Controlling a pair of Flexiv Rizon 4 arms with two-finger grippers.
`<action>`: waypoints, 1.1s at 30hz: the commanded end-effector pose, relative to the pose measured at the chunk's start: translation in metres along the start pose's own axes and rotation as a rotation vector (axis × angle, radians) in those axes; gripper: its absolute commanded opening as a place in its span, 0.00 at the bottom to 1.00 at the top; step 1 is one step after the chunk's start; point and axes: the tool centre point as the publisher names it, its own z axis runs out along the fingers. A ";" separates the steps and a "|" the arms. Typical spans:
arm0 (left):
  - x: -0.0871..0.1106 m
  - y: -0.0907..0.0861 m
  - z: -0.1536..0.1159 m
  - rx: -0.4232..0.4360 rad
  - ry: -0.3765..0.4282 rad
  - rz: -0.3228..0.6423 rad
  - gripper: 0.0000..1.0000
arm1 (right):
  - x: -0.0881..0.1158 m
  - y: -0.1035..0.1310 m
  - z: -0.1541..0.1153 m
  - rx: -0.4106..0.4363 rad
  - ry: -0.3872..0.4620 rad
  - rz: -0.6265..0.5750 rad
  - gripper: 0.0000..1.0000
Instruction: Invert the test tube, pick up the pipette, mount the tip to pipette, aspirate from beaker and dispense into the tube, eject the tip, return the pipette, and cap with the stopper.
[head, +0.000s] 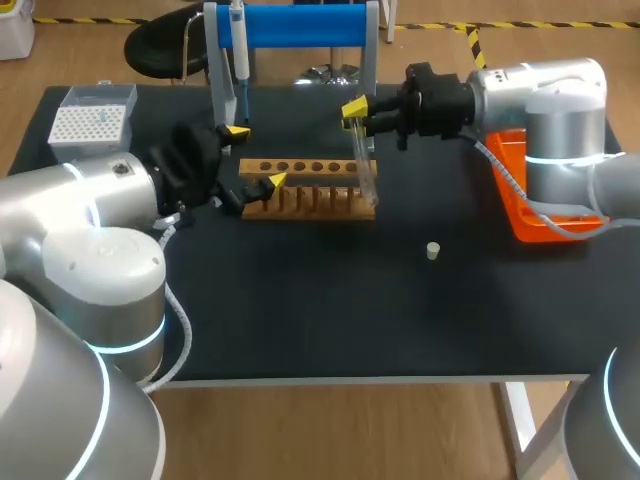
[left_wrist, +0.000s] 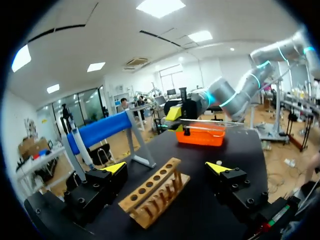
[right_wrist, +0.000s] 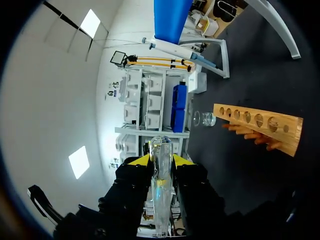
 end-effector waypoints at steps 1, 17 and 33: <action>0.005 0.011 -0.001 0.209 -0.045 0.336 1.00 | 0.001 0.000 0.000 -0.001 -0.003 0.000 0.00; 0.004 -0.010 -0.002 0.481 0.178 0.843 1.00 | 0.001 0.000 0.000 -0.001 -0.003 0.000 0.00; 0.030 -0.016 0.006 0.623 0.162 1.146 1.00 | 0.001 0.000 0.000 -0.001 -0.003 0.000 0.00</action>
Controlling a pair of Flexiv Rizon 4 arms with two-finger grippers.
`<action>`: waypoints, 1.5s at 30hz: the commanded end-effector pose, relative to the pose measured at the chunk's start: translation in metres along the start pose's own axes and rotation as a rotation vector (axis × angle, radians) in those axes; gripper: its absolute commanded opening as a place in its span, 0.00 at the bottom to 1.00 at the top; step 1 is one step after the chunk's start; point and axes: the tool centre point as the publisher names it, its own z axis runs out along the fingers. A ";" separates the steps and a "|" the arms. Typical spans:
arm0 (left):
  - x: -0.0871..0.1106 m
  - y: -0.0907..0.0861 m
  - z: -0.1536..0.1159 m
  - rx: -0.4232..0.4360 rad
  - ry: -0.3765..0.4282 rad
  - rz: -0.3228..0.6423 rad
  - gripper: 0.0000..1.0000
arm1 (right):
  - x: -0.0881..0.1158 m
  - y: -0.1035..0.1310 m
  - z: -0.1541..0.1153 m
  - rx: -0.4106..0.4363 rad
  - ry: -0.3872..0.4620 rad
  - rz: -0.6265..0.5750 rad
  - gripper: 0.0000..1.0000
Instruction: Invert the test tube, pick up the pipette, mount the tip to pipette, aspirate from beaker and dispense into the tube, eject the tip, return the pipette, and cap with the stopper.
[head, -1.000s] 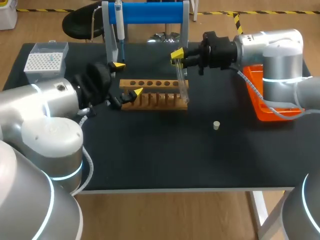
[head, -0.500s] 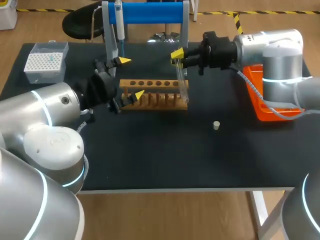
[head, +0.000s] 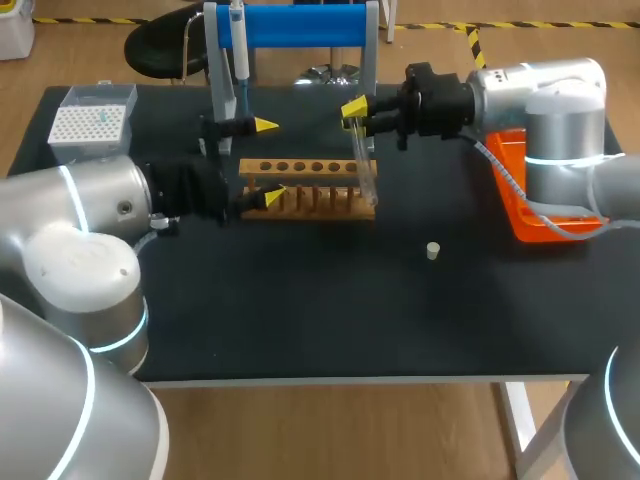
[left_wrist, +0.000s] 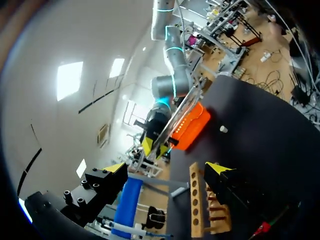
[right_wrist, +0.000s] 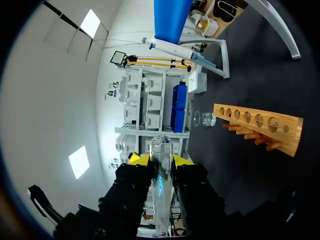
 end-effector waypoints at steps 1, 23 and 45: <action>0.011 -0.011 0.002 0.347 -0.081 0.225 1.00 | 0.001 -0.001 -0.001 -0.001 -0.004 0.000 0.00; 0.019 -0.060 0.030 0.234 -0.141 0.460 1.00 | 0.001 -0.001 -0.001 -0.001 -0.004 0.000 0.00; 0.019 -0.070 0.089 0.398 -0.096 0.458 1.00 | 0.001 -0.001 -0.001 -0.001 -0.004 0.000 0.00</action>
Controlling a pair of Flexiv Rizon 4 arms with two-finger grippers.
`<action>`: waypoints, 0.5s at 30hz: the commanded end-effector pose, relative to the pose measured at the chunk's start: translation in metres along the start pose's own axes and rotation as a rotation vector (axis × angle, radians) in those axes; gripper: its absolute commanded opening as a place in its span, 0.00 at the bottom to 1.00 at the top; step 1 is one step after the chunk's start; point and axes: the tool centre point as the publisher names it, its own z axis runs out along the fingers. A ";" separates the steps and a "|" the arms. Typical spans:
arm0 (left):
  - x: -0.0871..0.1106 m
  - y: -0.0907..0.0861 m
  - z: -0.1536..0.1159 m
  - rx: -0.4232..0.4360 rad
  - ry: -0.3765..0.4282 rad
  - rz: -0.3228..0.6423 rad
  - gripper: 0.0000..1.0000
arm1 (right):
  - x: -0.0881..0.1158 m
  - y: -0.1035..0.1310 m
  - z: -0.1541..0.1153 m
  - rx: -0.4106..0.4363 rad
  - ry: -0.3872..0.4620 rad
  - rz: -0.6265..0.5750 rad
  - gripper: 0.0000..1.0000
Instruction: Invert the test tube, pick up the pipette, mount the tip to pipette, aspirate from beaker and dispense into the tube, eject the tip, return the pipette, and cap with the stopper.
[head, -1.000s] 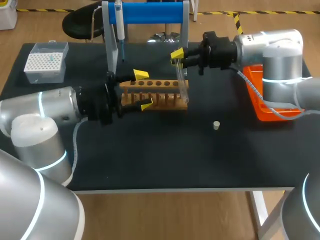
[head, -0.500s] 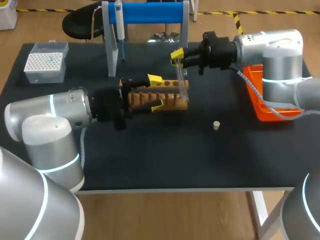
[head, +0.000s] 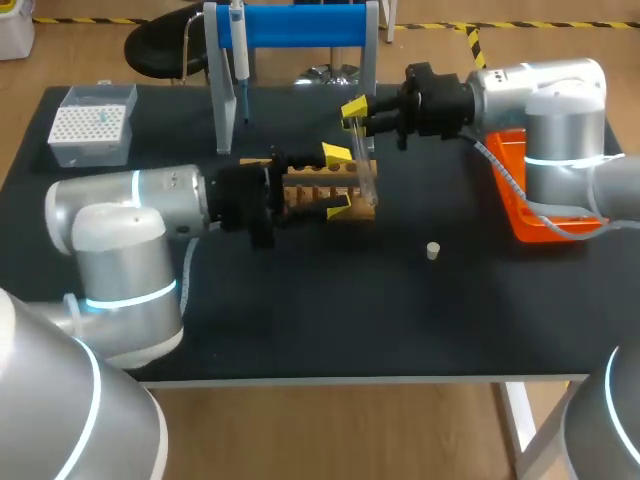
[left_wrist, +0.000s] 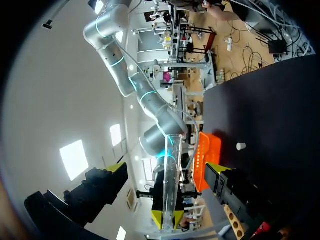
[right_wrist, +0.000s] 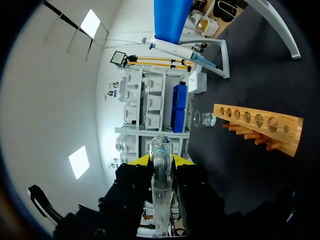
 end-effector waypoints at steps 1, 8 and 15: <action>0.002 0.010 0.017 0.031 0.016 0.000 1.00 | 0.001 0.000 -0.001 0.000 -0.004 0.000 0.00; 0.001 0.010 0.029 0.066 0.012 0.008 1.00 | 0.001 0.000 -0.001 0.000 -0.004 0.000 0.00; 0.001 0.004 0.039 0.100 -0.003 0.024 1.00 | 0.001 0.000 -0.001 0.000 -0.004 0.000 0.00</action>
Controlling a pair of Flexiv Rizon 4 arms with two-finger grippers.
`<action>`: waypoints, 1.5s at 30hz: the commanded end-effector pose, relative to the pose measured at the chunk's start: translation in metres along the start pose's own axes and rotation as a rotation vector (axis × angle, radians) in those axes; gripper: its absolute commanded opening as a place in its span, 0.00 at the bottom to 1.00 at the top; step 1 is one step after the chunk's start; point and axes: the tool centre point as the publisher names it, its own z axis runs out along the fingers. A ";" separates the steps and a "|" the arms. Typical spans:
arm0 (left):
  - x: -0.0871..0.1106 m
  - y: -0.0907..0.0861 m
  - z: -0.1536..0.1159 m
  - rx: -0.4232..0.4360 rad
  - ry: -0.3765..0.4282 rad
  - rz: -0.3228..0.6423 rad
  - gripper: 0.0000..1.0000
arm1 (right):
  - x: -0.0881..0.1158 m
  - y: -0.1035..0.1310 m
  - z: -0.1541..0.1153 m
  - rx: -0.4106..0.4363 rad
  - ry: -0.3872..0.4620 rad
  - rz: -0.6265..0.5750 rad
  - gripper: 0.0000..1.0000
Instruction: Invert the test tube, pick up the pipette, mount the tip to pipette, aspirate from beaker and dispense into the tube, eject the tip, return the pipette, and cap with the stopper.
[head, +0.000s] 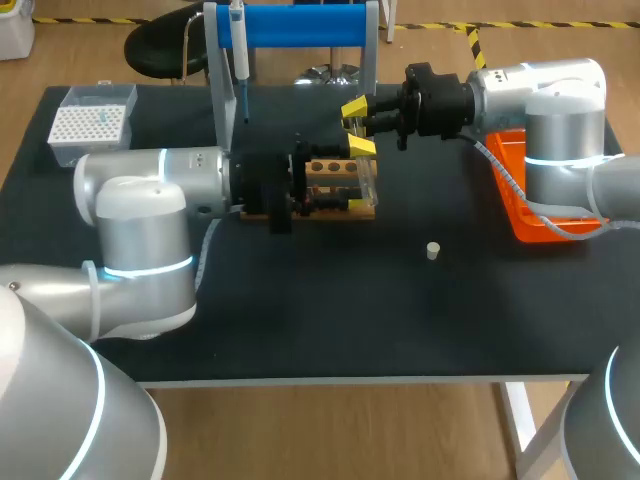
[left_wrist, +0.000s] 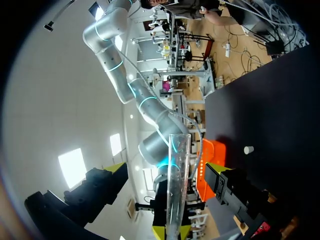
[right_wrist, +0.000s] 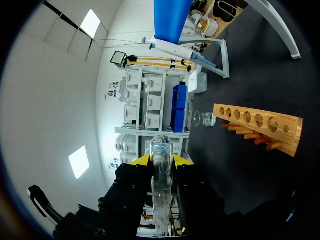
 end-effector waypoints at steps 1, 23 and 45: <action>0.005 0.002 0.008 0.012 0.001 0.006 1.00 | 0.001 0.000 -0.001 0.000 -0.004 0.000 0.00; 0.008 0.009 0.012 -0.010 0.006 0.030 0.76 | 0.001 0.000 -0.001 0.000 -0.004 0.000 0.00; 0.003 0.010 0.011 -0.015 0.019 0.044 0.41 | 0.001 0.000 -0.001 0.000 -0.004 0.000 0.00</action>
